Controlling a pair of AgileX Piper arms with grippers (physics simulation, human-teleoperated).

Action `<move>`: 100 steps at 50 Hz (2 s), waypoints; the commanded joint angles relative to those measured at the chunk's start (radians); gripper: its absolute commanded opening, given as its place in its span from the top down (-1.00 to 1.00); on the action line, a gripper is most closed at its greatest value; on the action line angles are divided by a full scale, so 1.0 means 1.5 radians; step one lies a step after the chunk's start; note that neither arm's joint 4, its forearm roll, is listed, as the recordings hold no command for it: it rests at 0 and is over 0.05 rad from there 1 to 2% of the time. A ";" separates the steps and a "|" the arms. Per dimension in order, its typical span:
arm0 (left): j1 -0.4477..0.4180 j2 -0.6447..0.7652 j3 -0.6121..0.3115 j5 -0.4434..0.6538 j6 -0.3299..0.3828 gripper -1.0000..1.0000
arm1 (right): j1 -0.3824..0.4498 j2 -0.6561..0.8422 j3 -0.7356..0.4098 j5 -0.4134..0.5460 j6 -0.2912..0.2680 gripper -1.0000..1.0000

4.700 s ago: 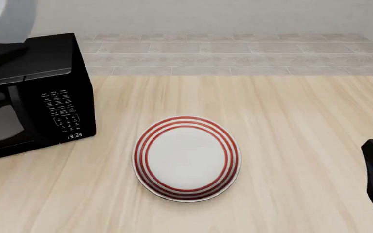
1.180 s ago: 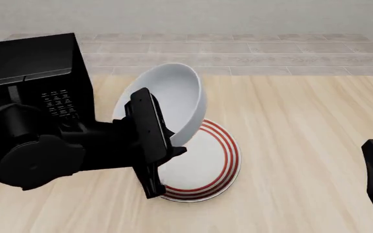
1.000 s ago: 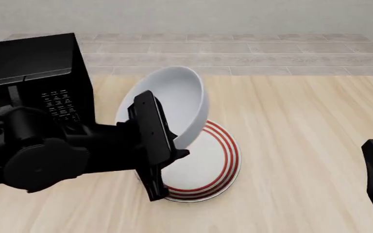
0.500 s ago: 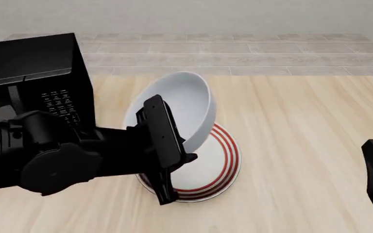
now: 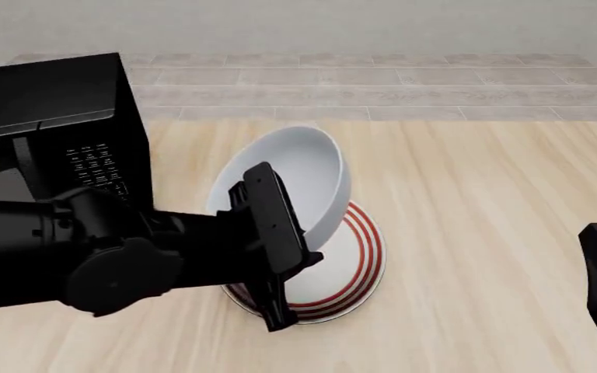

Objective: Pick up the white bowl and put it on the plate.

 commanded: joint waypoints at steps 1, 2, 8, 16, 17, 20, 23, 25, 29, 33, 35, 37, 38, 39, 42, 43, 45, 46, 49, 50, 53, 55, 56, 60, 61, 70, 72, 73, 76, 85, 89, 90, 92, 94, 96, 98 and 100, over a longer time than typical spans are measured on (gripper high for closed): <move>0.003 0.013 -0.004 -0.016 -0.002 1.00 | 0.001 -0.006 -0.001 0.006 0.000 -1.00; 0.003 0.014 -0.003 -0.018 -0.001 1.00 | 0.001 -0.006 -0.001 0.006 0.000 -1.00; 0.003 0.017 -0.006 -0.020 -0.004 1.00 | 0.001 -0.006 -0.001 0.006 0.000 -1.00; -0.001 0.032 0.000 -0.038 -0.009 1.00 | 0.001 -0.006 -0.001 0.006 0.000 -1.00; -0.001 0.034 -0.001 -0.039 -0.009 1.00 | 0.001 -0.006 -0.001 0.006 0.000 -1.00; -0.002 0.038 0.000 -0.043 -0.011 1.00 | 0.001 -0.006 -0.001 0.006 0.000 -1.00; -0.001 0.043 0.000 -0.047 -0.012 1.00 | 0.001 -0.006 -0.001 0.006 0.000 -1.00; 0.000 0.044 -0.001 -0.048 -0.012 1.00 | 0.001 -0.006 -0.001 0.006 0.000 -1.00; 0.002 0.050 -0.001 -0.052 -0.013 1.00 | 0.001 -0.006 -0.001 0.006 0.000 -1.00; 0.005 0.058 -0.001 -0.058 -0.012 1.00 | 0.001 -0.006 -0.001 0.006 0.000 -1.00; 0.004 0.061 -0.001 -0.059 -0.012 1.00 | 0.001 -0.006 -0.001 0.006 0.000 -1.00; 0.003 0.062 -0.003 -0.059 -0.013 1.00 | 0.001 -0.006 -0.001 0.006 0.000 -1.00; 0.003 0.062 -0.003 -0.059 -0.013 1.00 | 0.001 -0.006 -0.001 0.006 0.000 -1.00; 0.004 0.063 -0.004 -0.060 -0.014 1.00 | 0.001 -0.006 -0.001 0.006 0.000 -1.00; 0.002 0.067 -0.005 -0.062 -0.017 1.00 | 0.001 -0.006 -0.001 0.006 0.000 -1.00; 0.003 0.069 -0.005 -0.064 -0.016 1.00 | 0.001 -0.006 -0.001 0.006 0.000 -1.00; 0.003 0.073 -0.004 -0.067 -0.018 1.00 | 0.001 -0.006 -0.001 0.006 0.000 -1.00; 0.003 0.074 -0.004 -0.067 -0.018 1.00 | 0.001 -0.006 -0.001 0.006 0.000 -1.00; 0.003 0.081 -0.005 -0.072 -0.022 1.00 | 0.001 -0.006 -0.001 0.006 0.000 -1.00; 0.002 0.082 -0.005 -0.073 -0.021 1.00 | 0.001 -0.006 -0.001 0.006 0.000 -1.00; 0.002 0.086 -0.005 -0.076 -0.022 1.00 | 0.001 -0.006 -0.001 0.006 0.000 -1.00; 0.002 0.088 -0.006 -0.077 -0.023 1.00 | 0.001 -0.006 -0.001 0.006 0.000 -1.00; 0.002 0.093 -0.004 -0.082 -0.022 1.00 | 0.001 -0.006 -0.001 0.006 0.000 -1.00; 0.002 0.096 -0.003 -0.084 -0.025 1.00 | 0.001 -0.006 -0.001 0.006 0.000 -1.00; 0.003 0.096 -0.004 -0.085 -0.025 1.00 | 0.001 -0.006 -0.001 0.006 0.000 -1.00; 0.002 0.107 -0.003 -0.091 -0.029 1.00 | 0.001 -0.006 -0.001 0.006 0.000 -1.00; 0.001 0.110 -0.002 -0.093 -0.028 1.00 | 0.001 -0.006 -0.001 0.006 0.000 -1.00; -0.001 0.112 -0.003 -0.093 -0.030 1.00 | 0.001 -0.006 -0.001 0.006 0.000 -1.00; -0.003 0.115 -0.004 -0.095 -0.031 1.00 | 0.001 -0.006 -0.001 0.006 0.000 -1.00; -0.003 0.124 -0.005 -0.101 -0.035 1.00 | 0.001 -0.006 -0.001 0.006 0.000 -1.00; -0.003 0.128 -0.006 -0.104 -0.035 1.00 | 0.001 -0.006 -0.001 0.006 0.000 -1.00; -0.004 0.128 -0.006 -0.103 -0.036 1.00 | 0.001 -0.006 -0.001 0.006 0.000 -1.00; -0.005 0.130 -0.006 -0.103 -0.035 1.00 | 0.001 -0.006 -0.001 0.006 0.000 -1.00; -0.005 0.132 -0.005 -0.106 -0.033 1.00 | 0.001 -0.006 -0.001 0.006 0.000 -1.00; -0.008 0.134 -0.004 -0.108 -0.035 1.00 | 0.001 -0.006 -0.001 0.006 0.000 -1.00; -0.008 0.138 -0.003 -0.110 -0.035 1.00 | 0.001 -0.006 -0.001 0.006 0.000 -1.00; -0.008 0.141 -0.004 -0.109 -0.037 1.00 | 0.001 -0.006 -0.001 0.006 0.000 -1.00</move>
